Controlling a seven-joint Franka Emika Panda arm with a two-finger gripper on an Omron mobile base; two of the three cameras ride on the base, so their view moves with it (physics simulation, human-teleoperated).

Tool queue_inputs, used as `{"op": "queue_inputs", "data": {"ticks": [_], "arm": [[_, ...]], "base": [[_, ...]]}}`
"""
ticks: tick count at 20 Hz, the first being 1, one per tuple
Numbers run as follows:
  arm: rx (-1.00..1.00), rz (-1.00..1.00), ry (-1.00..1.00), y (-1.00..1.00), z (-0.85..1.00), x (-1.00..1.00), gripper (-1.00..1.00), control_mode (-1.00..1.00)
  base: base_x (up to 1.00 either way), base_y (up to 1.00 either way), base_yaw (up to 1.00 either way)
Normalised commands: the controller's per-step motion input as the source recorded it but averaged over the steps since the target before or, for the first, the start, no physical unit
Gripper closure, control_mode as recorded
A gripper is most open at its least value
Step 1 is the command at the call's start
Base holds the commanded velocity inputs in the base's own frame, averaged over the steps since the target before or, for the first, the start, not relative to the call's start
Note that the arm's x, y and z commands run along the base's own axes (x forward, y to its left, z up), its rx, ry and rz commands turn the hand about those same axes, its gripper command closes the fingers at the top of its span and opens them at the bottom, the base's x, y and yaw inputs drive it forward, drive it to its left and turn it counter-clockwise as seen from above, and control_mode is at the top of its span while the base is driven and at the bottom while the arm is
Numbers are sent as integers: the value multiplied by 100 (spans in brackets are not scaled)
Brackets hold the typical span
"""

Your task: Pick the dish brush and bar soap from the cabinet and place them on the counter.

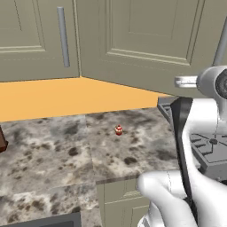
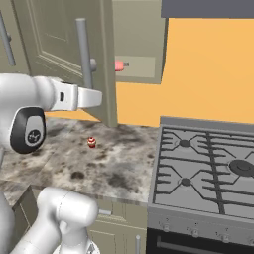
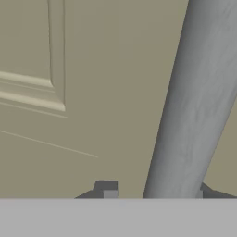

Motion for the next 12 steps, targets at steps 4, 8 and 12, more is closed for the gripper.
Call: {"op": "queue_inputs", "data": {"ticks": [4,8,12], "arm": [[0,-17,1,62,-29,-41,100,-100],[0,-11,7,29,-12,-2,100,-100],[0,-7,9,7,-10,0,-100,-100]], "base": [[0,0,0],[0,0,0],[0,0,0]]}}
